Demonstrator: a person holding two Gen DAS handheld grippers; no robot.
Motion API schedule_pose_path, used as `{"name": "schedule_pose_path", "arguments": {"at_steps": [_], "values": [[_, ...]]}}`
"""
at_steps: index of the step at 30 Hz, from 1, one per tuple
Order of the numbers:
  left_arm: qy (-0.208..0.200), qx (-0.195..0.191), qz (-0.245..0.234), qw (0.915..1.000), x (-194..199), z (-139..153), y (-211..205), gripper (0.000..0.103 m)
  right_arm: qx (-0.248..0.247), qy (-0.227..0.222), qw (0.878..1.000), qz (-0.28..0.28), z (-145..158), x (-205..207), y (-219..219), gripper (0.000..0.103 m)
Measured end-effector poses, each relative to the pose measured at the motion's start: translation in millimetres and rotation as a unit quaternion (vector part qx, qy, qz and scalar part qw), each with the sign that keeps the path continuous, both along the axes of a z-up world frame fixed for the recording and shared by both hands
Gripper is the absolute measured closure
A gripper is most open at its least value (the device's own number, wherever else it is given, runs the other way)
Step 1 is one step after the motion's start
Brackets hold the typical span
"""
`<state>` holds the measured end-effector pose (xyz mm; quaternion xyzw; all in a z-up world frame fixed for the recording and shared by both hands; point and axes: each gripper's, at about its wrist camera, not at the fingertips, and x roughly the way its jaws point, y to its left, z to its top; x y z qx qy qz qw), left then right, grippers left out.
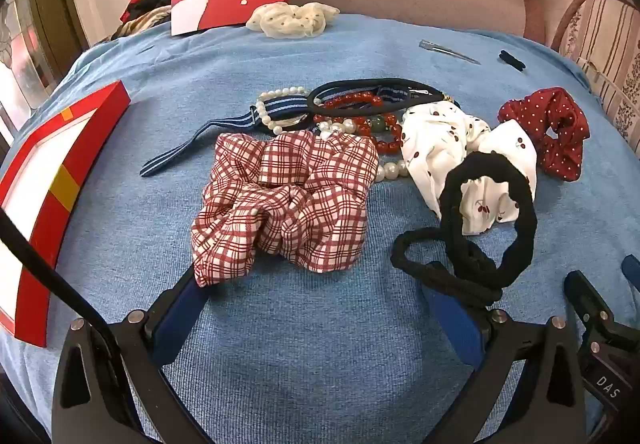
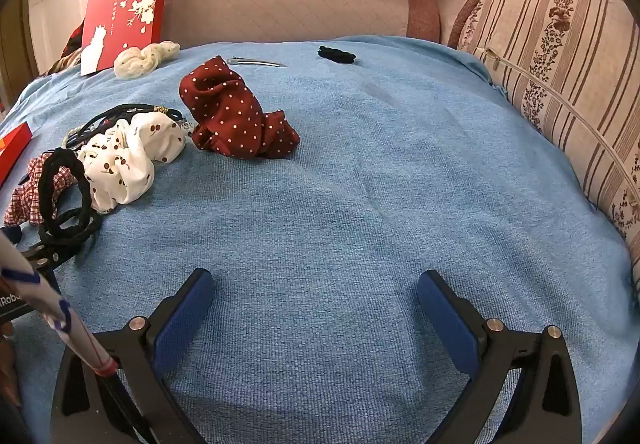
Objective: Organize jewelry
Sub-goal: 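Move the left tool toward the red plaid scrunchie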
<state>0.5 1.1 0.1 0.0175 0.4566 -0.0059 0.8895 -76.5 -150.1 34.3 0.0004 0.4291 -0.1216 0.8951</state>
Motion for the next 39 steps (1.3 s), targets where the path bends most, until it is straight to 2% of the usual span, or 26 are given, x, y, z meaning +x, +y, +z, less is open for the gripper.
{"name": "schedule_pose_path", "arguments": {"at_steps": [6, 12, 15, 16, 21, 24, 32, 36, 39], "values": [[0.005, 0.011, 0.0, 0.9999, 2.6, 0.4, 1.3, 0.0, 0.0, 0.0, 1.0, 0.0, -0.1, 0.0, -0.6, 0.0], [0.004, -0.002, -0.022, 0.9997, 0.1, 2.7, 7.8, 0.0, 0.001, -0.001, 1.0, 0.0, -0.8, -0.7, -0.9, 0.0], [0.019, 0.01, -0.022, 0.9995, -3.5, 4.1, 0.7, 0.001, 0.002, -0.001, 1.0, 0.0, -1.2, -0.5, -0.6, 0.0], [0.021, 0.011, -0.018, 0.9996, -7.4, 9.2, 1.8, 0.002, 0.002, -0.001, 1.0, 0.0, -1.5, -1.2, -1.0, 0.0], [-0.025, 0.011, -0.008, 0.9996, -48.6, 45.5, 15.6, 0.002, 0.002, -0.001, 1.0, 0.0, -1.2, -1.2, -1.6, 0.0], [-0.031, 0.007, 0.006, 0.9995, -69.6, 55.2, 27.2, 0.002, 0.003, -0.001, 1.0, 0.0, -1.0, -1.0, -2.0, 0.0], [-0.014, 0.016, 0.014, 0.9997, -96.0, 53.6, 38.4, 0.002, 0.003, -0.001, 1.0, 0.0, -1.0, -1.0, -2.0, 0.0], [0.002, -0.003, 0.021, 0.9998, -99.5, 53.8, 39.7, 0.002, 0.002, -0.001, 1.0, 0.0, -0.9, -1.2, -1.9, 0.0], [-0.004, -0.014, 0.021, 0.9997, -103.3, 59.1, 39.9, 0.002, 0.004, 0.0, 1.0, -0.001, -0.8, -1.0, -2.1, 0.0]]}}
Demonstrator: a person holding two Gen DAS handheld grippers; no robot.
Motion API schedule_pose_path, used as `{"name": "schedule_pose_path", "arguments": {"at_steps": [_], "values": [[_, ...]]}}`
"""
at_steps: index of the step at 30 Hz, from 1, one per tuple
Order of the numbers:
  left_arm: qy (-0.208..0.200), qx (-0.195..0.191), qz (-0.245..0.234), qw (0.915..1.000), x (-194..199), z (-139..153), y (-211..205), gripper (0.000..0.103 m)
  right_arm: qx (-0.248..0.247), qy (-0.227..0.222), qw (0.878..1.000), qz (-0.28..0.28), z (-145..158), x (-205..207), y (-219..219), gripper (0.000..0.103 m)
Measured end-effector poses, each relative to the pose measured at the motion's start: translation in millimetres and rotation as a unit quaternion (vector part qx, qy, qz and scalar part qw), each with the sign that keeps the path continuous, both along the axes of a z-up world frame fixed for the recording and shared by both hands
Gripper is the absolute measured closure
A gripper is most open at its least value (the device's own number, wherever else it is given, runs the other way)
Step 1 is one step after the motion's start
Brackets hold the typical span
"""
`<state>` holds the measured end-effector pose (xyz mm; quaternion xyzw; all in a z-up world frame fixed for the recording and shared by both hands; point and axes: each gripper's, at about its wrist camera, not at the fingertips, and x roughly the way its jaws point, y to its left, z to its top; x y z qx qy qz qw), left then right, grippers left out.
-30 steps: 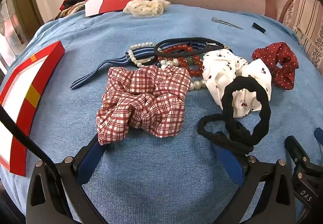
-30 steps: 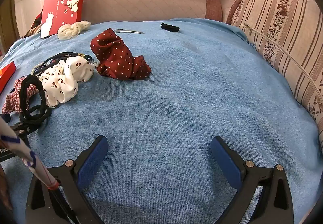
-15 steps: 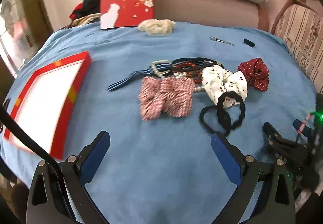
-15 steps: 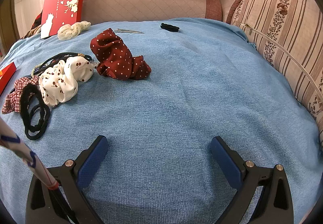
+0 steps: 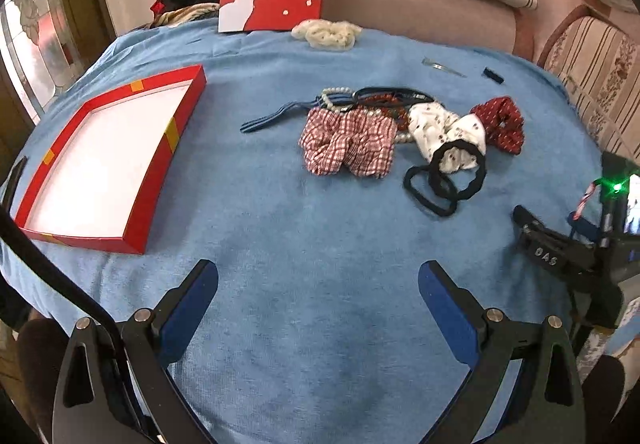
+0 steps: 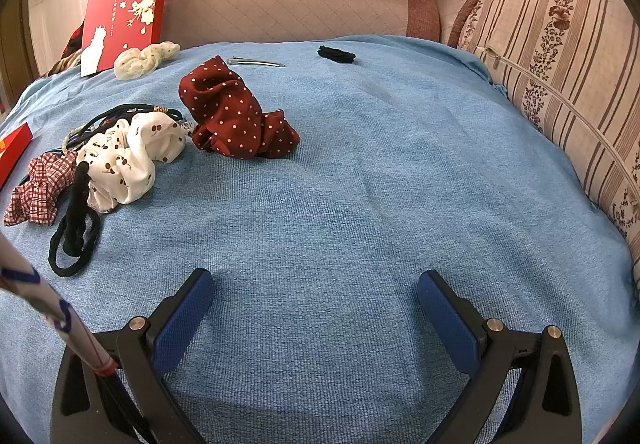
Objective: Organize jewelry
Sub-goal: 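Move the left tool toward the red plaid scrunchie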
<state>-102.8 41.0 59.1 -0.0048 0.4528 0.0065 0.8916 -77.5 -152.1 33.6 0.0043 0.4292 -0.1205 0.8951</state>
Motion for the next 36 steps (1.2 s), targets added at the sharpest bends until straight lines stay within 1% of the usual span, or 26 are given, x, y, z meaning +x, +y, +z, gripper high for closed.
{"name": "schedule_pose_path", "arguments": {"at_steps": [7, 12, 18, 22, 27, 33, 36], "values": [[-0.003, -0.004, 0.004, 1.0, 1.1, 8.5, 0.7, 0.002, 0.0, 0.0, 1.0, 0.0, 0.3, -0.1, -0.4, 0.0], [-0.004, 0.023, -0.01, 0.9997, 2.2, 10.4, -4.3, 0.002, -0.001, 0.0, 1.0, 0.0, 0.6, 0.1, 0.4, 0.0], [-0.013, -0.002, -0.004, 0.9999, 3.4, 12.1, 4.0, 0.002, 0.0, 0.0, 1.0, 0.0, 0.4, 0.3, 0.4, 0.0], [-0.009, -0.002, 0.0, 1.0, 4.1, 8.4, 12.1, 0.002, 0.0, 0.0, 1.0, 0.0, 0.3, 0.1, 0.2, 0.0], [-0.001, -0.014, 0.005, 0.9999, 2.0, 2.5, 16.1, 0.002, -0.001, 0.0, 1.0, 0.0, 0.1, 0.1, 0.4, 0.0], [-0.01, -0.024, 0.014, 0.9996, -6.0, 10.1, 27.9, 0.002, 0.001, -0.001, 1.0, 0.0, -0.1, -0.2, -0.7, 0.0], [-0.006, -0.034, 0.018, 0.9992, -5.7, 9.1, 32.4, 0.002, 0.004, -0.001, 1.0, 0.0, 0.1, -0.4, -1.8, 0.0]]}}
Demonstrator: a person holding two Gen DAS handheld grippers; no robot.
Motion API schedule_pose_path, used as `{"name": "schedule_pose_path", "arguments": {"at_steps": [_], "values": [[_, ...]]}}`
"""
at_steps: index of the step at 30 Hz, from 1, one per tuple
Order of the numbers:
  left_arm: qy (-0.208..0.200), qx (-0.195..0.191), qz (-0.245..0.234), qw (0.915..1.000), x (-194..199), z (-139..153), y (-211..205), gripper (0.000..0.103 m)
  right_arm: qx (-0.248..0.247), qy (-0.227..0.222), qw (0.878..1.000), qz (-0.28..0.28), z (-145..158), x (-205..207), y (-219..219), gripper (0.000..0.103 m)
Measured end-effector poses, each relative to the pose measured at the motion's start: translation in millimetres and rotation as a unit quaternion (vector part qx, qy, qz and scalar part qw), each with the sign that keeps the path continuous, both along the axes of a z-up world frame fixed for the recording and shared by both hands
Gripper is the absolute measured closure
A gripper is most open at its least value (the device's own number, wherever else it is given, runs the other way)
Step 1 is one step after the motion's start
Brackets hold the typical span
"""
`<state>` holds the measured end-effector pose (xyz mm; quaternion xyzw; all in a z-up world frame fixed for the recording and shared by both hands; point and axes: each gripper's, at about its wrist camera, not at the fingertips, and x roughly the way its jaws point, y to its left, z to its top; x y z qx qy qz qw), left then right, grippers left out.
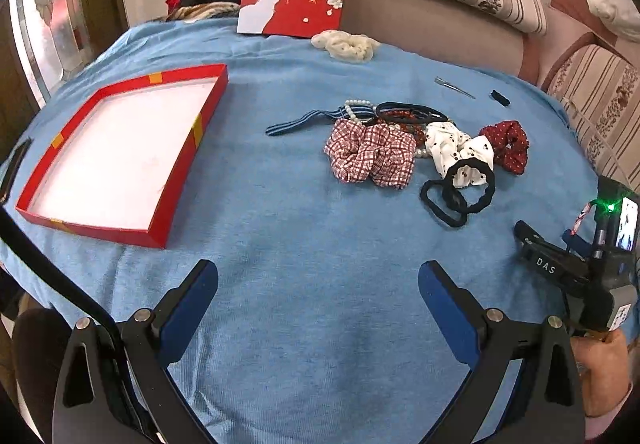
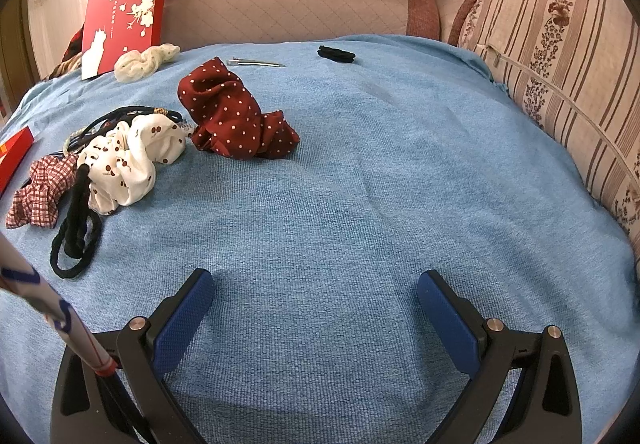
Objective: Organize jewelry
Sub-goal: 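Move the left tool toward the red plaid scrunchie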
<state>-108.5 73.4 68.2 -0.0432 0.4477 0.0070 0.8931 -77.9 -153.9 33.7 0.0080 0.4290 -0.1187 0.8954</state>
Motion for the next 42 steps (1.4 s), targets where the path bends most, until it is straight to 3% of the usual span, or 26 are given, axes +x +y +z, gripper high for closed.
{"name": "schedule_pose_path", "arguments": {"at_steps": [6, 10, 20, 23, 31, 35, 42], "values": [[-0.004, -0.012, -0.001, 0.9999, -7.3, 5.4, 5.6, 0.002, 0.03, 0.044, 0.998, 0.017, 3.9, 5.6, -6.9, 0.0], [-0.018, -0.013, 0.006, 0.9997, -15.5, 13.8, 13.6, 0.002, 0.036, 0.041, 0.998, 0.022, 2.9, -0.8, -6.7, 0.0], [-0.023, 0.003, 0.012, 0.9997, -28.4, 15.8, 21.5, 0.002, -0.015, 0.067, 0.998, 0.007, 14.4, -19.4, 10.0, 0.001], [-0.027, 0.011, 0.01, 0.9995, -33.0, 16.3, 21.8, 0.002, -0.031, 0.048, 0.998, 0.003, 30.2, -32.1, 14.5, 0.003], [-0.017, 0.025, 0.01, 0.9995, -36.6, 8.6, 22.8, 0.002, -0.028, -0.072, 0.997, -0.007, 92.8, -72.7, 29.6, 0.004], [-0.009, 0.035, 0.014, 0.9993, -43.4, 2.6, 26.6, 0.002, 0.014, -0.057, 0.998, 0.009, 92.4, -67.7, 39.8, 0.006], [-0.025, 0.073, 0.01, 0.9969, -70.3, -12.2, 36.1, 0.002, 0.031, -0.031, 0.999, 0.02, 81.1, -58.2, 53.9, 0.014]]}}
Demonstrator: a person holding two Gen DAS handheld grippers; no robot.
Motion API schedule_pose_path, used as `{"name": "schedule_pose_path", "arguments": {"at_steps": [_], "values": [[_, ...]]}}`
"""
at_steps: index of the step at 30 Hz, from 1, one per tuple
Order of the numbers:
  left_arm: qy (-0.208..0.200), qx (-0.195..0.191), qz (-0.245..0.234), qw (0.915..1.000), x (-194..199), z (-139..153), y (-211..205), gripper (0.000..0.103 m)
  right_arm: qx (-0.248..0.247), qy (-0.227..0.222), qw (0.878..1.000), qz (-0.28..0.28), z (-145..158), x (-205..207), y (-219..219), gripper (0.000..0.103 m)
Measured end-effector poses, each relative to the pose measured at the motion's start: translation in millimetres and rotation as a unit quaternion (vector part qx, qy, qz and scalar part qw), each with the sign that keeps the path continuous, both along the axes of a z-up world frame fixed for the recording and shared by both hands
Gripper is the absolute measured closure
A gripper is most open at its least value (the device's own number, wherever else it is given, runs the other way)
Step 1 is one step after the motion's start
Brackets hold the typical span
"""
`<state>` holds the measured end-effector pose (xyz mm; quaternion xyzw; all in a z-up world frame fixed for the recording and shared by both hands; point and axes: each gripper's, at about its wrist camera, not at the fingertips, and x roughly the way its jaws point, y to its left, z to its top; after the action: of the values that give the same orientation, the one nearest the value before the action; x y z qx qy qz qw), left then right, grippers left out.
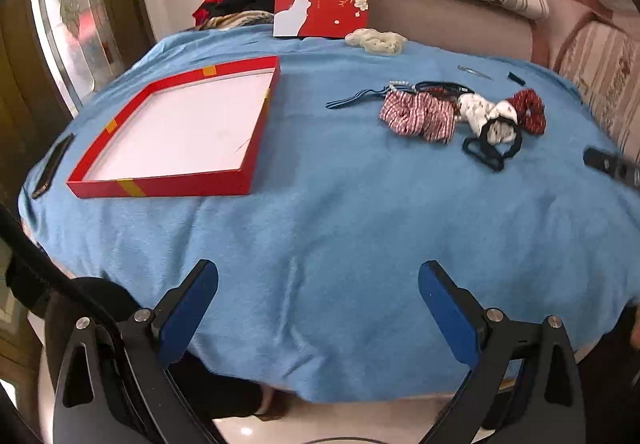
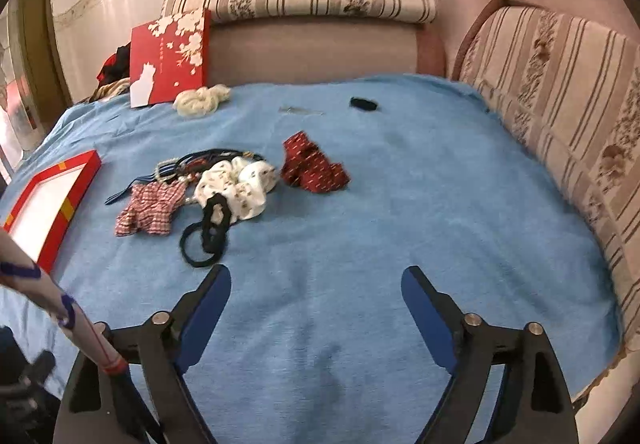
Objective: Organize jewelry
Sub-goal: 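Move the left tool toward the red plaid scrunchie, then drop the plaid scrunchie in the tray with the left tool while the right tool carries a hair tie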
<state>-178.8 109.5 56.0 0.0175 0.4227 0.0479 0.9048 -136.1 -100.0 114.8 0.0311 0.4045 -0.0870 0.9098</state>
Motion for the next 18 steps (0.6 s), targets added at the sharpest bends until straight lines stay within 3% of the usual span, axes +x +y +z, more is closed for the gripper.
{"name": "schedule_pose_path", "arguments": {"at_steps": [4, 8, 11, 15, 18], "values": [[0.004, -0.006, -0.009, 0.9999, 11.5, 3.0, 9.3, 0.002, 0.021, 0.007, 1.0, 0.013, -5.7, 8.0, 5.7, 0.022], [0.0, -0.042, -0.021, 0.9989, 39.7, 21.2, 21.8, 0.007, 0.046, 0.018, 0.998, 0.032, -13.5, 18.2, 11.2, 0.03], [0.007, -0.081, -0.037, 0.996, 71.8, 32.9, 27.1, 0.018, 0.076, 0.023, 0.996, 0.05, -19.7, 27.8, 14.6, 0.033], [0.024, -0.124, -0.065, 0.9898, 113.3, 34.4, 19.3, 0.018, 0.108, 0.025, 0.992, 0.061, -26.2, 41.3, 15.9, 0.034], [0.043, -0.137, -0.082, 0.9863, 139.7, 24.6, 8.1, 0.018, 0.137, 0.029, 0.988, 0.069, -30.4, 53.8, 17.5, 0.035]]}}
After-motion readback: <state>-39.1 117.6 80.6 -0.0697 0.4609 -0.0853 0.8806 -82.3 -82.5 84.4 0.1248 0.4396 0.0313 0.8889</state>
